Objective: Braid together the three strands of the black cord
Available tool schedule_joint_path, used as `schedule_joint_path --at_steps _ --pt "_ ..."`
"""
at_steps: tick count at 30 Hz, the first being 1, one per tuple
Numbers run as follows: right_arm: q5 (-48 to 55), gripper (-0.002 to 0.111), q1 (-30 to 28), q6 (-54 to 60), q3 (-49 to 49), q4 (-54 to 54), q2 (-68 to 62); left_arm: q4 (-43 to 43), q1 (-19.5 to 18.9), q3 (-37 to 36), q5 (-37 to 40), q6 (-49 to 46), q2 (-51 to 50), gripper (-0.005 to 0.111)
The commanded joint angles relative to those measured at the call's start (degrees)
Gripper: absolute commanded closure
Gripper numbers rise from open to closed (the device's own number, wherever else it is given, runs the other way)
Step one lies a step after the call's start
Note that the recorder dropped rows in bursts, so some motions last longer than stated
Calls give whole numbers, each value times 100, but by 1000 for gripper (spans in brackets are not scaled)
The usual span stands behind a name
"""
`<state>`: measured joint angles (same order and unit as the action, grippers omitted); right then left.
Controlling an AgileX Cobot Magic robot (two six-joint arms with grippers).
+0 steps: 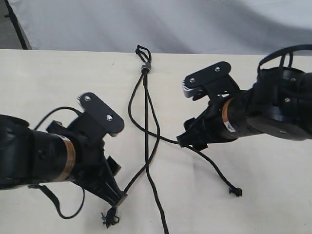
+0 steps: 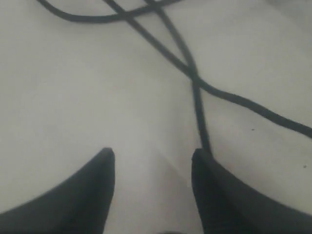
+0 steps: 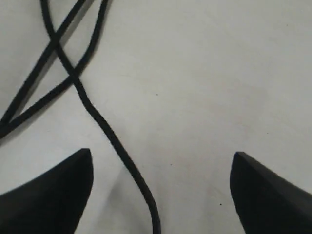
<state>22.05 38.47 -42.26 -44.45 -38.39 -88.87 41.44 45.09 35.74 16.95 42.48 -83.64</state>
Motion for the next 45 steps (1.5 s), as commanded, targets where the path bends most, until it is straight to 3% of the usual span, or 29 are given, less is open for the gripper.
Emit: schedule_joint_path --at_steps 1,13,15,20,33,39,45 --pt "-894 35 -633 -142 278 -29 -210 -18 14 36 -922 -29 -639 59" --pt "-1384 35 -814 -123 320 -65 -724 312 14 446 -1081 -142 -1778 60" --pt "-1426 35 -814 -96 320 -65 -735 312 14 446 -1081 -113 -1791 67" --pt "-1423 35 -814 37 320 -65 -735 312 14 446 -1043 -99 -1791 106" --pt "-1974 35 -766 51 320 -41 -1111 312 14 446 -467 -134 -667 107" --pt "-2401 35 -415 132 320 -95 -1195 312 14 446 -131 -235 -648 107" --pt "-2426 35 -417 165 320 -130 -1205 312 14 446 -142 -251 -638 107"
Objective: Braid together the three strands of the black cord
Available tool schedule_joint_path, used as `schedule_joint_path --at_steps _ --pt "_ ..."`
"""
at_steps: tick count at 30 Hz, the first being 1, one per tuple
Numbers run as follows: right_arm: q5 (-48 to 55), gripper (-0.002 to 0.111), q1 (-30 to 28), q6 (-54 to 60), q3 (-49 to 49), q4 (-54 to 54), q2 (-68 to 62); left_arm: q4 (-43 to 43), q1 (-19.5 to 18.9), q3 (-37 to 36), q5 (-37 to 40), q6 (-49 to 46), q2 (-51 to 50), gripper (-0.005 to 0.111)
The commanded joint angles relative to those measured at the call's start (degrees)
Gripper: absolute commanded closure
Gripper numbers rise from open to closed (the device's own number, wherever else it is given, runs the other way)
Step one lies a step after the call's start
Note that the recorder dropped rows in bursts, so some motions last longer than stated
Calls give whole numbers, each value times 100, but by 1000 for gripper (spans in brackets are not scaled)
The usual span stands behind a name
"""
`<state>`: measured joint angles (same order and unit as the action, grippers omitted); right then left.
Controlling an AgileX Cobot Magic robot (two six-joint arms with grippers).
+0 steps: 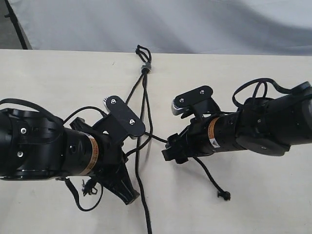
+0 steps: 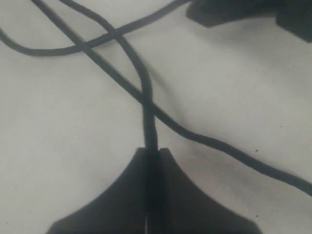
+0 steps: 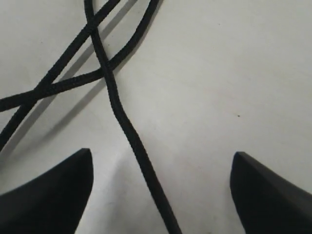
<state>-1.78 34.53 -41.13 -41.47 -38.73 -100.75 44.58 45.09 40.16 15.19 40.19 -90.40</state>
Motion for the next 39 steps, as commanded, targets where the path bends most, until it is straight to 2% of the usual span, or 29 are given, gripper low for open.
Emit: schedule_joint_path --at_steps 1,3,5,6,7,8,10,13,15,19,27,32,39 --pt "-44 35 -22 53 21 -173 -11 -2 14 3 34 -22 38 107" --pt "-44 39 -22 53 21 -298 -35 -2 14 3 7 -22 38 107" --pt "-68 56 -22 53 21 -380 -193 -23 14 3 -5 -22 38 107" --pt "-62 71 -22 53 21 -380 -299 -47 14 3 -5 -1 46 107" --pt "-33 78 -22 53 21 -380 -318 -42 26 3 -5 -1 50 107" --pt "116 93 -22 53 21 -380 -345 -50 66 3 -20 -1 100 107" --pt "433 109 -22 33 21 -355 -296 -182 224 -37 -8 -23 236 107" --pt "1078 109 129 23 34 -161 -113 -346 537 -259 54 -17 441 107" --pt "1137 109 409 45 99 -161 -1 -567 687 -360 216 -31 439 107" --pt "1192 109 819 45 154 -161 60 -694 698 -374 634 -31 439 107" --pt "1544 109 821 45 154 -184 60 -582 698 -374 739 -337 510 107" --pt "1715 109 821 45 154 -336 60 -417 698 -374 1320 -298 958 107" --pt "1520 109 821 45 154 -336 60 -428 698 -374 1064 -398 1586 107"
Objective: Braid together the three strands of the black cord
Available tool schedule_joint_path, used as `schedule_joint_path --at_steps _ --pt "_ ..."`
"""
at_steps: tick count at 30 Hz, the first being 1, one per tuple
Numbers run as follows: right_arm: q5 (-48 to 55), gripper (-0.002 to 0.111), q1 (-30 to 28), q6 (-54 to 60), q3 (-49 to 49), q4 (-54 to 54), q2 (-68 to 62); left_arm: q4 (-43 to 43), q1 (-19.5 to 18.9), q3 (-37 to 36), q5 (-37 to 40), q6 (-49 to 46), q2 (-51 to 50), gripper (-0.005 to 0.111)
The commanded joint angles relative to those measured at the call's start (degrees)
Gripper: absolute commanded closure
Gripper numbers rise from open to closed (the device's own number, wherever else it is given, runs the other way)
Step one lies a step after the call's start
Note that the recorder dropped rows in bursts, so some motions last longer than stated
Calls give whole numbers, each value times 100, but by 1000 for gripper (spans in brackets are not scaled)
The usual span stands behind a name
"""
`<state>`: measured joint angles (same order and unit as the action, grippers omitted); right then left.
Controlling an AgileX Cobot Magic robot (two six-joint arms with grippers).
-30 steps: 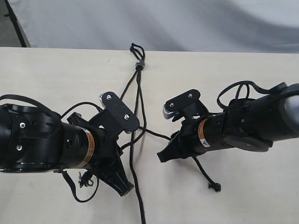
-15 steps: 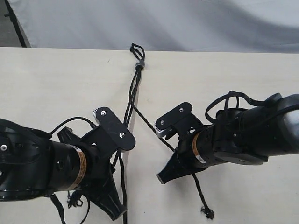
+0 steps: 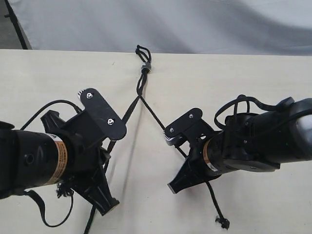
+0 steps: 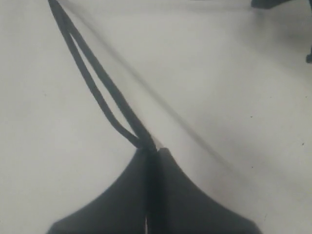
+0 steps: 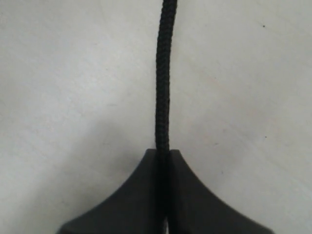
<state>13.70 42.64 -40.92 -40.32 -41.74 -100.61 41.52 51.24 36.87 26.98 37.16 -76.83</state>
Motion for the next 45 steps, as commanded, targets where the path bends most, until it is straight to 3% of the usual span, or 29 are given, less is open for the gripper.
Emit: schedule_joint_path --at_steps 1,6,11,13,16,21,23,28,33,37,41,45 --pt "-27 109 9 24 39 -34 46 -122 84 -44 -114 -146 230 107" --pt "16 109 30 24 39 -34 46 -70 84 -44 -114 -355 218 107" --pt "89 108 29 -108 39 -34 46 -16 84 -44 876 -379 229 107" --pt "195 107 29 -182 39 -34 46 -16 84 -150 807 -332 229 107" --pt "287 93 29 -197 39 -34 46 71 84 -345 532 -332 229 107" --pt "228 59 29 -173 12 -34 51 306 84 -449 327 -332 229 107" --pt "270 52 29 -173 -37 -34 126 307 84 -423 257 -332 229 107" --pt "613 50 29 -123 -88 -34 866 251 84 -231 -76 -342 229 107" --pt "1618 50 16 -303 -88 -405 1993 -488 107 -104 -931 -523 218 107" --pt "1817 50 -130 -828 -88 -708 2602 -753 290 52 -1263 -591 108 107" --pt "1781 50 -185 -827 -88 -748 2750 -684 342 299 -456 -936 -58 107" --pt "1637 50 -185 -854 -88 -747 2653 2 190 361 327 -996 -81 107"
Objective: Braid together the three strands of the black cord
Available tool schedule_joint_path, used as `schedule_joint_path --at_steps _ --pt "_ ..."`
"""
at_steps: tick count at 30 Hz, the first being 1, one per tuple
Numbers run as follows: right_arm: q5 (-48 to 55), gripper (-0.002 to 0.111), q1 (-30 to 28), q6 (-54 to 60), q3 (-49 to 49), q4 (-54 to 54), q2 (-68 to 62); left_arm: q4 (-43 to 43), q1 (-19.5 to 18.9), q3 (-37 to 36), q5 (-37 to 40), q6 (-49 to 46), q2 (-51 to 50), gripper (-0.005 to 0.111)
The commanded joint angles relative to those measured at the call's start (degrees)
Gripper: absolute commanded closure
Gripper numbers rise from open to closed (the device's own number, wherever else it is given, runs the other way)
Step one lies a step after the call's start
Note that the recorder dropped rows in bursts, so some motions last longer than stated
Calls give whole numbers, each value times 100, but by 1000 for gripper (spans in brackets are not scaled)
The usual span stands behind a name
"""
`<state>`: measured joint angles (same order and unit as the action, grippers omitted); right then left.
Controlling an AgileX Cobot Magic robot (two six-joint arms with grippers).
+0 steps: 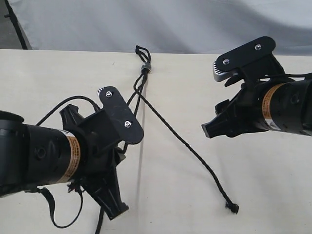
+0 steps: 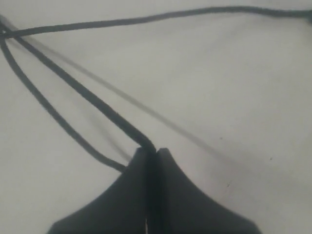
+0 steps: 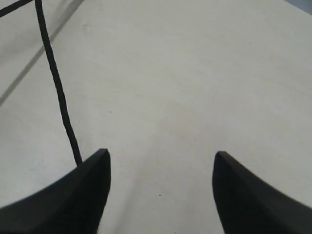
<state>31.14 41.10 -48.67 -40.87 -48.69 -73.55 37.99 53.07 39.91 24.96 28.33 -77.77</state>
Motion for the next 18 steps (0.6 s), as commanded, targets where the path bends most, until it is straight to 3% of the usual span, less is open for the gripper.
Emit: schedule_joint_path --at_steps 1,13,18 --pt "-159 50 -30 -80 -33 -52 -86 534 -65 45 569 -113 13 107" --pt "-235 50 -30 -64 -33 -52 -217 680 -1131 -555 -162 138 -523 107" --pt "-235 50 -30 -64 -33 -52 -217 680 -1729 -852 -1136 166 -1029 100"
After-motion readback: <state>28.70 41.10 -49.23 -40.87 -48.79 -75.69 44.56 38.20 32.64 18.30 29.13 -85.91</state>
